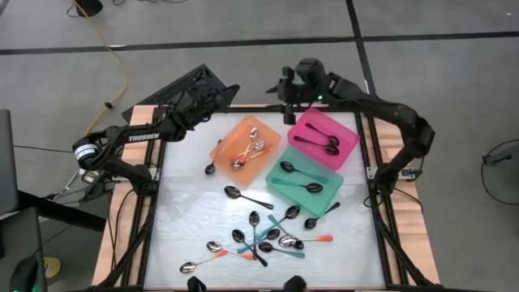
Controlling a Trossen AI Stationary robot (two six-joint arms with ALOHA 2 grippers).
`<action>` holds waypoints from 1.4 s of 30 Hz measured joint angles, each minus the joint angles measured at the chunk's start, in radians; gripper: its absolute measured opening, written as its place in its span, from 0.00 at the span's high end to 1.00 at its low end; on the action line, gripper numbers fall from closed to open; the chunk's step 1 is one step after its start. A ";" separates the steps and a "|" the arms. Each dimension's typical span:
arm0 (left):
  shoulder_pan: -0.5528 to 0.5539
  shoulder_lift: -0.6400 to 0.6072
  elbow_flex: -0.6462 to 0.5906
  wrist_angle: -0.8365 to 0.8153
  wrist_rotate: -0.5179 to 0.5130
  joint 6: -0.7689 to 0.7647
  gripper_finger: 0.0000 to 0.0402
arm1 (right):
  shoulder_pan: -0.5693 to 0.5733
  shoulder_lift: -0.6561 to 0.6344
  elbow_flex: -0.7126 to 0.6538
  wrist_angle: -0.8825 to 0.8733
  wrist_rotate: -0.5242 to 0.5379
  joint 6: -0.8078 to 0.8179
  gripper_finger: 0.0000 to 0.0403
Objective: Sort silverware by color (type)
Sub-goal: Put the black spoon into the pink bin
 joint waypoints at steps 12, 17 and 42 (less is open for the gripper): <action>0.000 0.000 0.000 0.097 0.046 -0.077 0.83 | -0.094 -0.176 -0.001 -0.139 -0.161 0.032 0.42; 0.000 0.000 0.000 0.257 0.118 -0.100 0.83 | -0.138 -0.239 -0.002 -0.180 -0.165 0.033 0.42; -0.036 -0.201 0.105 0.098 0.307 -0.028 0.83 | -0.344 -0.430 -0.002 -0.360 -0.522 0.110 0.42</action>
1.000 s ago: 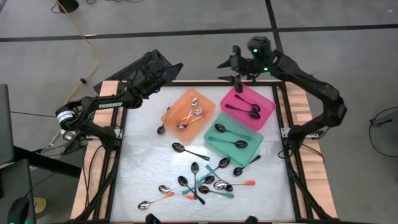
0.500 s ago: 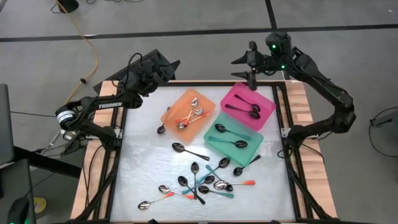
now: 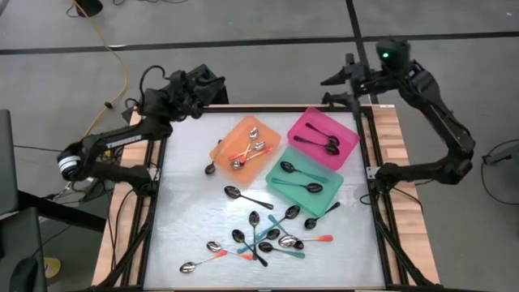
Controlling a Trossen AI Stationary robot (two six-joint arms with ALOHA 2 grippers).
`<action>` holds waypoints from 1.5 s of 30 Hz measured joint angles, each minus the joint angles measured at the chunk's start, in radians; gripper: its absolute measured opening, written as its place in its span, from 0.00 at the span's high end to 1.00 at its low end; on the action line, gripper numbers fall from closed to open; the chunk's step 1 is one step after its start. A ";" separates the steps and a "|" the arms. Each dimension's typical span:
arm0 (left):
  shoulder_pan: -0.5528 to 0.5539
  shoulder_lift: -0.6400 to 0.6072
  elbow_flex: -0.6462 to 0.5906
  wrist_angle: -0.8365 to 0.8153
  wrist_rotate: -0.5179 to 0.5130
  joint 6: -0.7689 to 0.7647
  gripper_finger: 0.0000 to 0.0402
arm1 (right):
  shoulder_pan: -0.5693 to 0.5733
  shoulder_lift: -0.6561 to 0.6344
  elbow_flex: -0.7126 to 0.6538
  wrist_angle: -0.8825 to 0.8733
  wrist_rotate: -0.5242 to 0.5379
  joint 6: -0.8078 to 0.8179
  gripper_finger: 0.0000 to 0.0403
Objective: Sort silverware by color (type)
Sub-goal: Put the black spoon into the pink bin
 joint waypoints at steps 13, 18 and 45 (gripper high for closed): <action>-0.124 -0.210 0.014 -0.370 -0.233 0.184 0.84 | -0.117 -0.196 0.000 0.067 -0.036 0.136 0.42; -0.251 -0.262 0.015 -0.525 -0.341 0.268 0.87 | -0.127 -0.258 0.000 -0.044 -0.033 0.159 0.42; -0.822 -0.176 0.014 -0.781 -0.553 0.146 0.91 | -0.119 -0.554 -0.254 -0.438 -0.034 0.330 0.42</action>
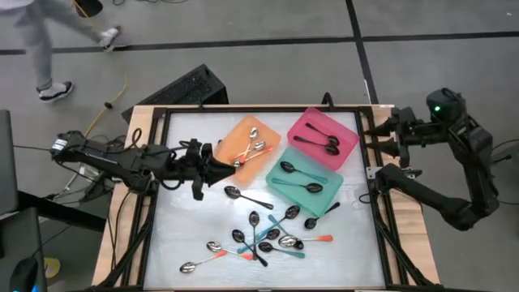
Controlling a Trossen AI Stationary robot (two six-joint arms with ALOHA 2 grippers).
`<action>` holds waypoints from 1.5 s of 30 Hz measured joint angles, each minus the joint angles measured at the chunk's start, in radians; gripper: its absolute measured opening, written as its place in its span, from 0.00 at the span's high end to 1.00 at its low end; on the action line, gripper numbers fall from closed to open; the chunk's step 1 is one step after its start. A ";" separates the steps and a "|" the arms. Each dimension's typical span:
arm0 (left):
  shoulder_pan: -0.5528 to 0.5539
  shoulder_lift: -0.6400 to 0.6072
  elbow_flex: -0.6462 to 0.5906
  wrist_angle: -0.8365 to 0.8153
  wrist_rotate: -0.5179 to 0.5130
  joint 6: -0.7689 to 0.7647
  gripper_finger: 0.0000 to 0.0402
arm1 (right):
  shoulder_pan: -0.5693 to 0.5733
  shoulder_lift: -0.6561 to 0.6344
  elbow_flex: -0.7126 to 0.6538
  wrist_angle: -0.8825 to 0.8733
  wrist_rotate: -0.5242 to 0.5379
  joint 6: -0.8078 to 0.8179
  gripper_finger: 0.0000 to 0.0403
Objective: Sort silverware by color (type)
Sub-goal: Put the black spoon into the pink bin
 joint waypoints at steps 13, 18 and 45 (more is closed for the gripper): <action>-0.121 0.001 0.000 -0.008 -0.175 -0.014 0.91 | 0.022 -0.156 -0.326 0.352 -0.104 0.275 0.42; -0.124 0.001 0.000 -0.008 -0.225 0.004 0.91 | 0.109 -0.158 -0.414 0.535 -0.103 0.396 0.42; -0.116 0.003 0.000 -0.479 -0.233 0.136 0.86 | 1.075 0.220 -0.542 0.913 0.774 0.688 0.42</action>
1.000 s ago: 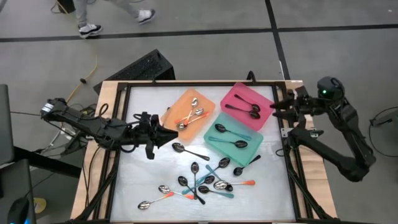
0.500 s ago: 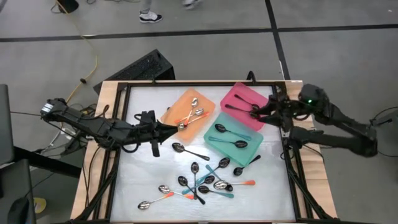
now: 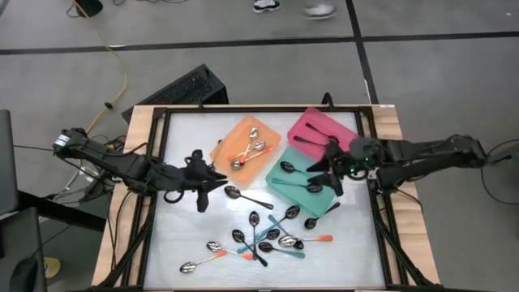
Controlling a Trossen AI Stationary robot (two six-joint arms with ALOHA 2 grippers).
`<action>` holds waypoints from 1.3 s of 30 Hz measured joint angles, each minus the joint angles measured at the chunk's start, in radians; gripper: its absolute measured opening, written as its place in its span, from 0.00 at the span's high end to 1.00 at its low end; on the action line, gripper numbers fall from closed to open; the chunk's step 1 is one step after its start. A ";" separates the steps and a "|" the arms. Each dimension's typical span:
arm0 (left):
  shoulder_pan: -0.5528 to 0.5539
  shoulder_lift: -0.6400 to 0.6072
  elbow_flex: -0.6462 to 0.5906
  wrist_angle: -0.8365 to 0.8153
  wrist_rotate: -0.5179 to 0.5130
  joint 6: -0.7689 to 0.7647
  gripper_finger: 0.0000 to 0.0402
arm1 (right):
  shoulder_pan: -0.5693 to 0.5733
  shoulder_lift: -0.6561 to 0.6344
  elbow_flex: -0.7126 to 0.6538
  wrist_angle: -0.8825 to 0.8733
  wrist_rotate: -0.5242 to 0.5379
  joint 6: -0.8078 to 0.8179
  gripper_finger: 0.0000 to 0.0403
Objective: Sort silverware by color (type)
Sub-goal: Put the black spoon into the pink bin
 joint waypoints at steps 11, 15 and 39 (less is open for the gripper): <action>0.019 0.063 0.000 -0.298 -0.108 -0.180 0.62 | 0.123 0.004 0.000 0.005 0.137 0.117 0.42; 0.019 0.063 0.000 -0.497 -0.104 -0.389 0.60 | 0.147 0.004 0.000 0.005 0.182 0.128 0.42; 0.024 0.063 -0.413 -0.200 -0.190 -0.082 0.60 | 0.154 0.004 0.001 0.003 0.226 0.127 0.42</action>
